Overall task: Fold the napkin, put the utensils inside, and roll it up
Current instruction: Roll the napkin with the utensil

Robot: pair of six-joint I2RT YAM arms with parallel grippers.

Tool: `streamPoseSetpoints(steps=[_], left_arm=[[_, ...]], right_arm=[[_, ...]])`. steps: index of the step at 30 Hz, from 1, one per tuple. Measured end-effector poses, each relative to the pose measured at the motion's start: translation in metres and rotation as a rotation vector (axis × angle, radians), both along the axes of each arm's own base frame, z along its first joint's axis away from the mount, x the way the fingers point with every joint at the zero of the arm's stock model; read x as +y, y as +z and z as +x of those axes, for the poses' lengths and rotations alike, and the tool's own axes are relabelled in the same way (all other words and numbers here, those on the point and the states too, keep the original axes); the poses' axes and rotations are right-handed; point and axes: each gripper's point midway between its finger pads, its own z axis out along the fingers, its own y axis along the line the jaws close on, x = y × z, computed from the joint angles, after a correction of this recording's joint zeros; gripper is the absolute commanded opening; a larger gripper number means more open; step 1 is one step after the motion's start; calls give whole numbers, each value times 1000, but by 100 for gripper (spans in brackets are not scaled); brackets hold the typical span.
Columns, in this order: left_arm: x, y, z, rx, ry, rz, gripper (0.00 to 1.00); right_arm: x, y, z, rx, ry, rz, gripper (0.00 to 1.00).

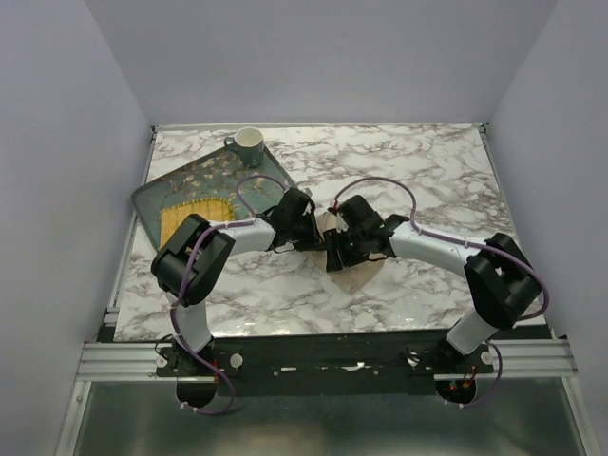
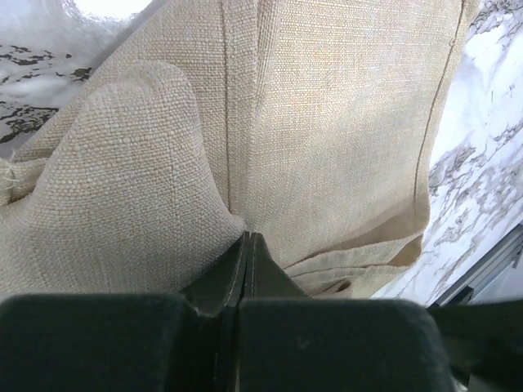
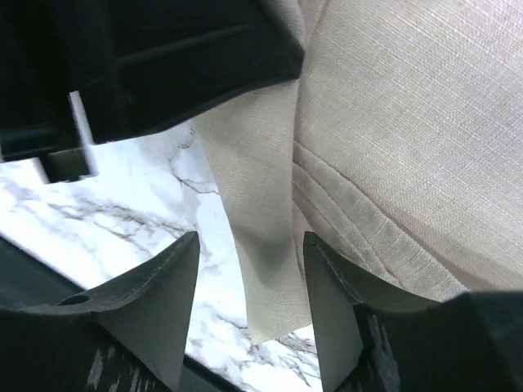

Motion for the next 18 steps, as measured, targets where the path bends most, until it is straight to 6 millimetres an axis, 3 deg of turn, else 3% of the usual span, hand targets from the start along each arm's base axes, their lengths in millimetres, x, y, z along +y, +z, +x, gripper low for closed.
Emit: streamPoseSetpoints(steps=[8,13,18], left_arm=[[-2,-1,0,23,29,-19,0],[-2,-1,0,34,48,-35,0],[-1,-2,0,45,58,-51,0]], right_arm=[[13,2,3,-201,27,-213,62],[16,-12,16,-269,6,-331,62],[17,-24,16,-297,-8,-396,60]])
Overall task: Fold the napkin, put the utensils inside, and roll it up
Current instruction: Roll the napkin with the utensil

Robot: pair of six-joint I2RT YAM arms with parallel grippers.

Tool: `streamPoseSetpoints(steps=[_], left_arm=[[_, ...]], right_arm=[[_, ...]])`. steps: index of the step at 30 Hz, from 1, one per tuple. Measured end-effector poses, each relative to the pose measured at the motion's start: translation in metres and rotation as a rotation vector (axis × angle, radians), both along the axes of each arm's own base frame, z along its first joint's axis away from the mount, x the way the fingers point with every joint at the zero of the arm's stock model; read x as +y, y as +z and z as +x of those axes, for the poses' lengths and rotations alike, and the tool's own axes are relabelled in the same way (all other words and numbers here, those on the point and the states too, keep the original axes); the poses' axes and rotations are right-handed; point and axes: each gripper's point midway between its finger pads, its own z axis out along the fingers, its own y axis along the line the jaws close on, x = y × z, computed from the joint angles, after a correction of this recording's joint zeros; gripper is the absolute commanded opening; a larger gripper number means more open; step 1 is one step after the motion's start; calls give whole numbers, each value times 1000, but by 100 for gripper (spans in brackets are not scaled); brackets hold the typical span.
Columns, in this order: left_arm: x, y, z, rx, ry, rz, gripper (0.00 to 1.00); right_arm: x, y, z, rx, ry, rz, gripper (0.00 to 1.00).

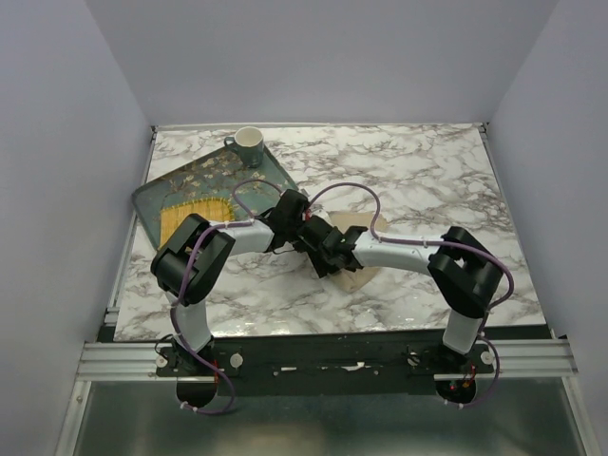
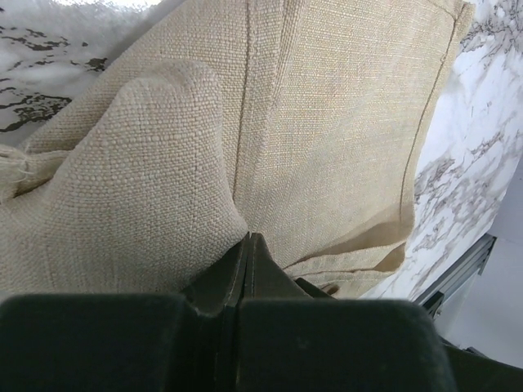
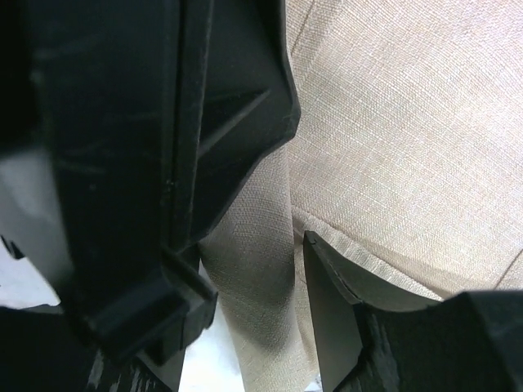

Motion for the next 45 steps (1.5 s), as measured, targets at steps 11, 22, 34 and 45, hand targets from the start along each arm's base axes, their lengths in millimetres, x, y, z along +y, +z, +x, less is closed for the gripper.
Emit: streamPoseSetpoints(steps=[11,22,34,45], left_arm=[[2,1,0,-3,-3,-10,8],[19,20,7,-46,-52,109,42],[44,78,15,-181,-62,145,30],[16,34,8,-72,-147,118,14]], right_arm=[[8,-3,-4,-36,-13,61,8],[11,-4,-10,57,20,357,1],[7,-4,-5,434,87,806,1],[-3,-6,-22,647,116,969,1]])
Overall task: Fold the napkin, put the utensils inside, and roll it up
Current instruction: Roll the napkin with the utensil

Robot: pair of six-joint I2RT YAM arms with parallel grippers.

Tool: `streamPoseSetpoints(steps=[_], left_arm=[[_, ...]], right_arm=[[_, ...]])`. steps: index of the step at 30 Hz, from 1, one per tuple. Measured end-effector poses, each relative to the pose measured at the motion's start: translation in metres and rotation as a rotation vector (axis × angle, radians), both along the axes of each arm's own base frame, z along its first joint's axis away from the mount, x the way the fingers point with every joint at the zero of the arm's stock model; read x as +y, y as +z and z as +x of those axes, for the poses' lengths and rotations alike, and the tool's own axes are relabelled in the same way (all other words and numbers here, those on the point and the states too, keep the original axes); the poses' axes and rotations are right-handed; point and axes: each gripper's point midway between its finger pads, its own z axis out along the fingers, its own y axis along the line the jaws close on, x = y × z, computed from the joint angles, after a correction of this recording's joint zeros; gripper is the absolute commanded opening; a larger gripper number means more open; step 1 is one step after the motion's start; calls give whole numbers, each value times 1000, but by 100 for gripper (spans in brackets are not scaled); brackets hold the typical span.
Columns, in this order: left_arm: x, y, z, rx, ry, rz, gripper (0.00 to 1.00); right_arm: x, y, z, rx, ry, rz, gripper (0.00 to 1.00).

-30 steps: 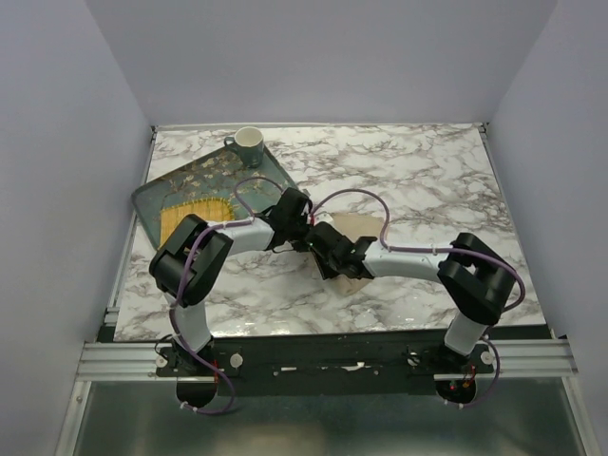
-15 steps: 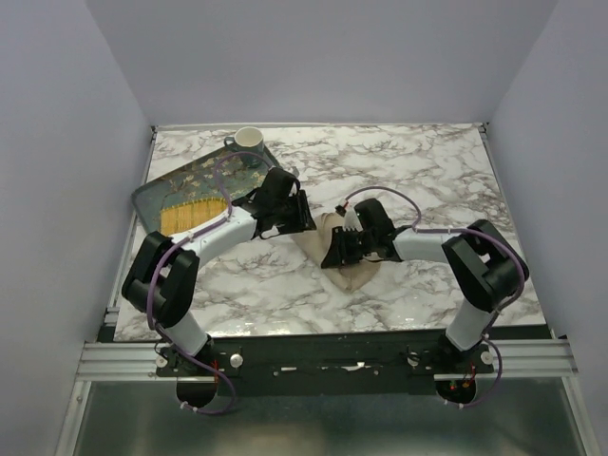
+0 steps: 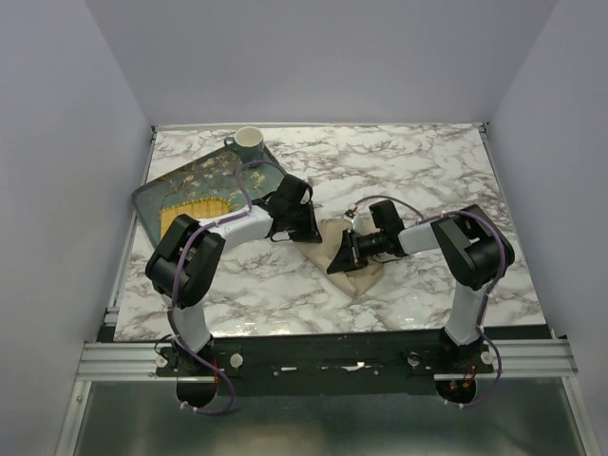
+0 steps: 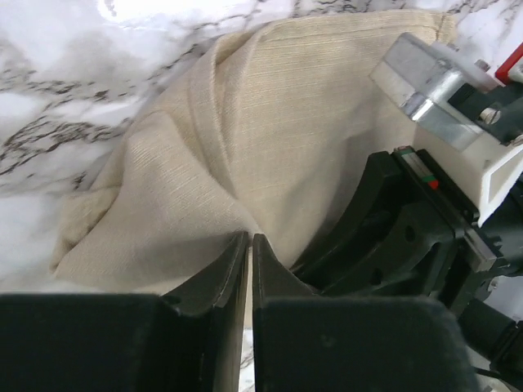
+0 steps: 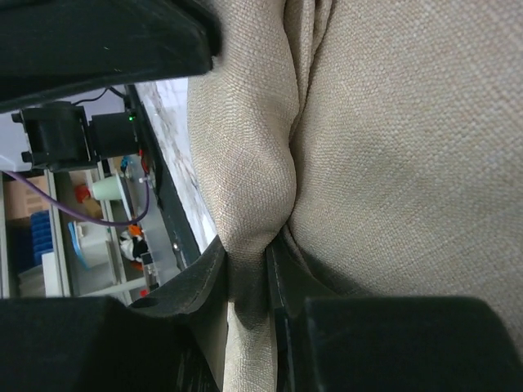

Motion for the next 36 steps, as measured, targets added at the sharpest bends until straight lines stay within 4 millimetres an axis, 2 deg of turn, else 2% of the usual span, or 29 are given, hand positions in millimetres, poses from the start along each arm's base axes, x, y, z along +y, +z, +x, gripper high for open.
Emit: streamPoseSetpoints(steps=[4,7,10,14,15,20,23,27,31,36], left_arm=[[-7,-10,1,6,-7,-3,10],[-10,-15,3,3,-7,-6,7],[-15,-22,4,6,-1,-19,3],[-19,-27,1,3,16,-32,0],[-17,-30,-1,10,21,-26,0],[-16,-36,-4,25,53,-41,0],[-17,-37,-3,28,70,-58,0],[-18,-37,-3,30,83,-69,0],[-19,-37,-3,29,88,-76,0],[-20,-38,-2,29,101,-92,0]], right_arm=[[-2,0,-2,13,-6,-1,8],[-4,-1,-2,6,-17,-13,18],[-6,1,0,-27,-43,-54,31],[-15,5,1,-81,-86,-195,54],[-18,7,2,-101,-95,-235,56],[-34,26,13,-226,-141,-450,62],[-34,40,17,-326,-144,-558,68],[-23,51,7,-445,-101,-648,70],[-12,53,2,-567,-65,-742,72],[-2,36,3,-664,-33,-861,72]])
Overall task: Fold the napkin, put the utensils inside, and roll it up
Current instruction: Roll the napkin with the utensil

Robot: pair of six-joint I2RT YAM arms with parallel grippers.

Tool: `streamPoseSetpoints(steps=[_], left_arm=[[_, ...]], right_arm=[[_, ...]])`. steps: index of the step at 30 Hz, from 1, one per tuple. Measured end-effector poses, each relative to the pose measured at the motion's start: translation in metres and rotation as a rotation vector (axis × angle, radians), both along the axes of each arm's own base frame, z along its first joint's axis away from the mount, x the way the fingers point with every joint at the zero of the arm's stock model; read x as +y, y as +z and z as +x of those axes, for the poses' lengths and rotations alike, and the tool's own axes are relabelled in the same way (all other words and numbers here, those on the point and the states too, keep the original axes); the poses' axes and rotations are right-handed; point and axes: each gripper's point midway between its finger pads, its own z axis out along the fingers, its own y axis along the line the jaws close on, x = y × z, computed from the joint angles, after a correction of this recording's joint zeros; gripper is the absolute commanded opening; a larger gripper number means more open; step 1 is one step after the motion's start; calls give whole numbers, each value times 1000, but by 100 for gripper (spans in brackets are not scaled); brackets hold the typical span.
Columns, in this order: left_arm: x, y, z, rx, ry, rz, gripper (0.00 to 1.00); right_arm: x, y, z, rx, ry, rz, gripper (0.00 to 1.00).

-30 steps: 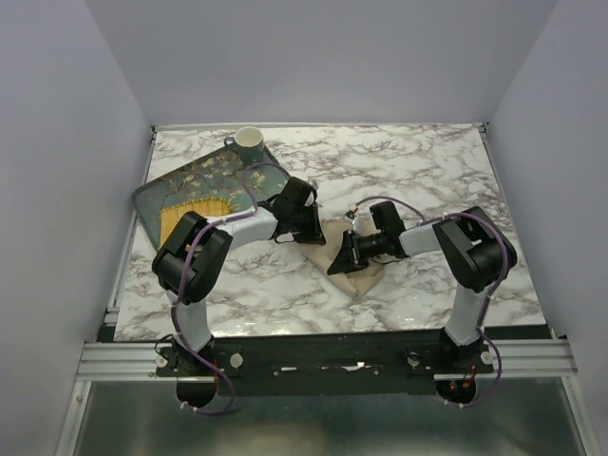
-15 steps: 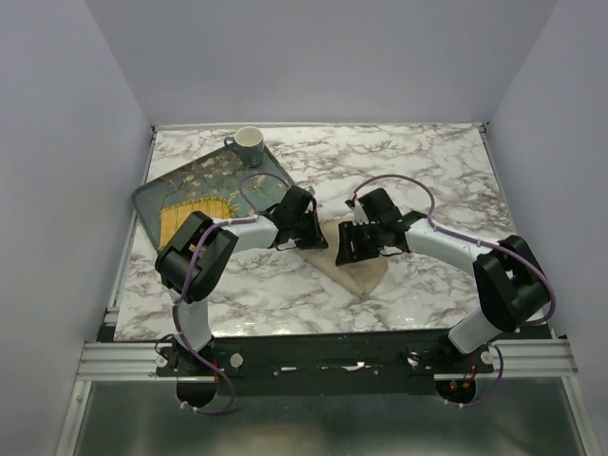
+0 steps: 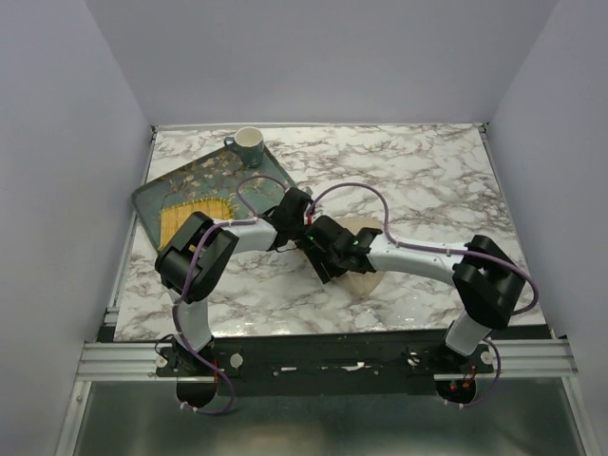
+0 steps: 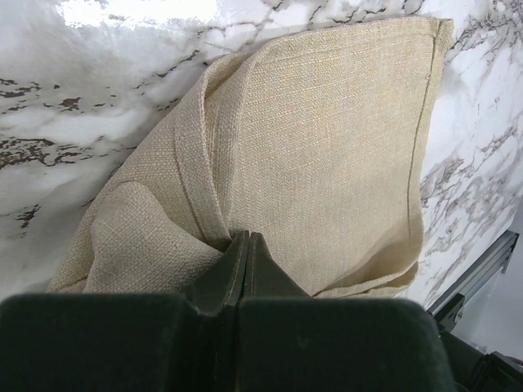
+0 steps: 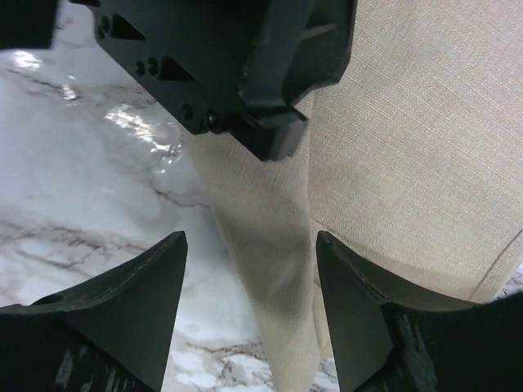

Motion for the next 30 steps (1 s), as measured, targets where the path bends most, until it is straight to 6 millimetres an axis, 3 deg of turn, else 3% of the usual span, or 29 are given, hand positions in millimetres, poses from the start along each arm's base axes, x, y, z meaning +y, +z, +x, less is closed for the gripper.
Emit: streamPoseSetpoints(steps=[5,7,10,11,12,15,17,20,22,24,30], left_arm=[[-1,0,0,4,11,-10,0],[-1,0,0,6,14,-13,0],[-1,0,0,8,16,-17,0],[-1,0,0,7,16,-17,0],[-1,0,0,7,16,-17,0],[0,0,0,1,6,-7,10],[1,3,1,-12,-10,14,26],[6,12,0,-34,-40,66,37],[9,21,0,-45,-64,98,39],[13,31,3,-57,-72,123,36],[31,61,22,-105,-71,170,13]], right_arm=[[0,-28,0,-28,6,-103,69],[3,-27,4,-55,-3,-102,67],[2,-28,8,-75,-22,-106,55],[2,-28,8,-80,-27,-104,42],[3,-29,8,-83,-31,-100,38],[3,-31,9,-98,-51,-76,27],[3,-31,8,-108,-52,-54,21],[4,-31,5,-120,-55,-21,18],[3,-30,5,-126,-66,6,17],[0,-30,4,-124,-77,29,16],[-5,-30,5,-88,-93,135,13]])
